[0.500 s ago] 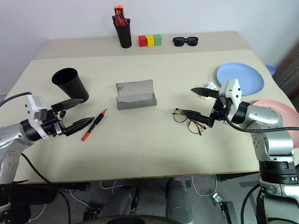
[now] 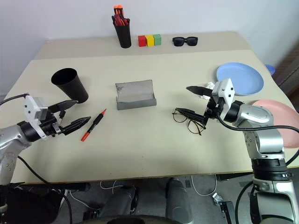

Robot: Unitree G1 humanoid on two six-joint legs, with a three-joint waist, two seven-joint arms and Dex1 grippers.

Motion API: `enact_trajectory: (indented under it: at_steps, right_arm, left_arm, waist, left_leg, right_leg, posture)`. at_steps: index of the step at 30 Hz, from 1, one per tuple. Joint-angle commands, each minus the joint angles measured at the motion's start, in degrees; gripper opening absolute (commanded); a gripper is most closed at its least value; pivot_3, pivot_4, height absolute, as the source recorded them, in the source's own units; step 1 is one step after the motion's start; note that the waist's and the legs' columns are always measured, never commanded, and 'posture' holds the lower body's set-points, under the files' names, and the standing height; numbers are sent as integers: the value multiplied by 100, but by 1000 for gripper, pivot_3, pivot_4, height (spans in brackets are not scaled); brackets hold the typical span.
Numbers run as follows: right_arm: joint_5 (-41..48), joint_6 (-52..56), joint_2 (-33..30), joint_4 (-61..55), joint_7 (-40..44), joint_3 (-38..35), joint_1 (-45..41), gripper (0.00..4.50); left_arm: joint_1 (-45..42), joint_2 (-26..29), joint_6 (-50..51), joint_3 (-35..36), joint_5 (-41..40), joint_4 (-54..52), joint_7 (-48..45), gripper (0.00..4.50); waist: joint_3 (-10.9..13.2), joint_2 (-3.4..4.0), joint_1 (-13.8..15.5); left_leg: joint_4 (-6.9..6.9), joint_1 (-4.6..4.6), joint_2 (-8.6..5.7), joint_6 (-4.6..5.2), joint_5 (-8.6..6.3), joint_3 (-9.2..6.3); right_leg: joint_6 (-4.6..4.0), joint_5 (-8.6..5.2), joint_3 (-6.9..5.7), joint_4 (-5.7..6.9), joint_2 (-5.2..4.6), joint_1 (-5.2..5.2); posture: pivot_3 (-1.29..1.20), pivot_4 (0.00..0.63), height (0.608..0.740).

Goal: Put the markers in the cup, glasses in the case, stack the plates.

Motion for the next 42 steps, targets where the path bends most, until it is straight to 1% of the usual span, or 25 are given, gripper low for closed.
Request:
enact_trajectory:
  at_steps: [1, 4, 7, 9, 10, 13, 15, 17, 21, 25, 33, 36, 37, 39, 40, 42]
  right_arm:
    - [-43, -152, 265, -157, -94, 177, -274, 4500]
    - [-137, -191, 500, -83, -107, 380, -450, 4500]
    - [-140, -141, 649, -137, -159, 490, -592, 4500]
    - [-80, -93, 747, -291, -201, 545, -562, 4500]
    - [-77, -71, 782, -363, -226, 580, -545, 4500]
    - [-124, -50, 815, -472, -221, 684, -530, 4500]
    - [-84, -3, 765, -421, -154, 649, -542, 4500]
    - [-64, -5, 742, -374, -128, 601, -546, 4500]
    - [-94, -48, 795, -391, -169, 602, -469, 4500]
    - [-125, -80, 845, -484, -246, 630, -328, 4500]
    - [-121, -74, 852, -679, -428, 590, -57, 4500]
    - [-135, -96, 849, -674, -460, 591, -28, 4500]
    - [-135, -94, 850, -673, -472, 592, -26, 4500]
    - [-136, -92, 842, -665, -488, 591, -38, 4500]
    - [-129, -85, 836, -655, -491, 584, -50, 4500]
    - [-125, -86, 820, -633, -486, 575, -66, 4500]
  left_arm:
    - [4, 118, 352, 586, -9, 172, 536, 4460]
    - [-27, 31, 789, 899, -38, 206, 1144, 4460]
    - [-229, -48, 1087, 1030, 47, 332, 1752, 4460]
    - [-413, -131, 1229, 995, 106, 352, 2114, 4460]
    - [-523, -164, 1454, 965, 103, 355, 2331, 4460]
    - [-768, -185, 1931, 871, 81, 465, 2651, 4460]
    - [-899, -185, 2347, 753, 169, 498, 2945, 4460]
    - [-1193, -138, 2749, 497, 364, 786, 3216, 4460]
    - [-1802, -165, 3308, 180, 507, 1415, 3389, 4460]
    - [-2465, -158, 3697, -155, 571, 1885, 3317, 4460]
    - [-2846, 102, 4586, -445, 625, 2100, 3042, 4460]
    - [-2882, 67, 4559, -568, 721, 2187, 2999, 4460]
    - [-2879, 40, 4507, -601, 766, 2236, 2995, 4232]
    - [-2864, 7, 4434, -656, 824, 2297, 2959, 3585]
    - [-2853, -2, 4390, -691, 858, 2317, 2946, 3154]
    - [-2858, -53, 4270, -683, 916, 2364, 2959, 2089]
  waist:
    - [0, 0, -5]
    - [0, 0, 10]
    - [0, -1, 40]
    - [-2, -4, 51]
    - [-2, -4, 52]
    - [-2, -5, 29]
    - [-2, -5, 23]
    - [-2, -4, 20]
    - [-2, -5, 19]
    - [-2, -6, 25]
    - [-2, -6, -24]
    - [-2, -6, -1]
    - [-2, -6, 5]
    - [-3, -6, 18]
    - [-2, -6, 19]
    - [-2, -6, 19]
  left_leg:
    - [0, 0, 2, 0, 0, 0]
    - [1, -1, 3, -3, -1, 0]
    - [2, -2, 2, -5, -2, -2]
    - [3, -2, 1, -6, -1, -6]
    - [3, -2, 1, -8, -1, -8]
    - [4, -3, 1, -8, -1, -9]
    - [3, -2, 1, -9, -2, -8]
    - [2, 0, 1, -10, -3, -7]
    - [3, 1, -7, -11, -2, -6]
    - [3, -2, -8, -13, -2, -8]
    - [2, -1, -9, -19, -4, -6]
    - [3, -2, -8, -19, -4, -6]
    - [4, -2, -9, -19, -3, -6]
    - [5, -2, -9, -20, -3, -6]
    - [6, -2, -9, -20, -3, -7]
    - [5, -2, -9, -21, -3, -7]
  right_leg:
    - [0, 0, 0, 0, 3, -1]
    - [-1, 1, 0, 0, 4, -1]
    - [-1, 2, 0, 0, 3, -1]
    - [-2, 2, -1, 0, 3, -1]
    - [-3, 3, -2, 1, 3, 0]
    - [-2, 3, -2, 1, 4, 0]
    - [-2, 3, -2, 2, 4, -1]
    - [-2, 3, -2, 2, 4, -2]
    - [-5, 5, -1, 4, 11, -2]
    - [-5, 5, -2, 4, 11, -4]
    - [-4, 5, -1, 6, 12, -9]
    - [-4, 5, -1, 7, 12, -9]
    - [-4, 5, -1, 7, 12, -8]
    - [-5, 6, -1, 7, 11, -8]
    - [-5, 6, -1, 7, 11, -7]
    - [-5, 6, 0, 7, 11, -7]
  posture:
    - [0, 150, 740]
    - [0, 150, 740]
    - [0, 150, 740]
    - [0, 150, 740]
    - [0, 150, 740]
    - [0, 150, 740]
    - [0, 150, 740]
    - [0, 150, 740]
    - [0, 150, 740]
    - [0, 150, 740]
    - [0, 150, 740]
    - [0, 150, 740]
    - [0, 150, 740]
    - [0, 150, 740]
    - [0, 150, 740]
    - [0, 150, 740]
